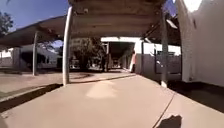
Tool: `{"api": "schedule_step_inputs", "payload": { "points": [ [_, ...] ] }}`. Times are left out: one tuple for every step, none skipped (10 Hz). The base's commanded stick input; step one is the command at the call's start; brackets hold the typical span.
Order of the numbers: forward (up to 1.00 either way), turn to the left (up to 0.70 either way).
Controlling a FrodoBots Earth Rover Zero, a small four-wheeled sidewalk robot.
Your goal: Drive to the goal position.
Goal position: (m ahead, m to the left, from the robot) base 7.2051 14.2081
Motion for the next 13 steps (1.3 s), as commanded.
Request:
{"api": "schedule_step_inputs", "payload": {
  "points": [
    [0.70, 0.00],
    [0.70, 0.00],
    [0.70, 0.00],
    [0.70, 0.00],
    [0.70, 0.00],
    [0.70, 0.00],
    [0.70, 0.00],
    [0.70, 0.00],
    [0.70, 0.00],
    [0.70, 0.00],
    [0.70, 0.00],
    [0.70, 0.00],
    [0.70, 0.00]
  ]
}}
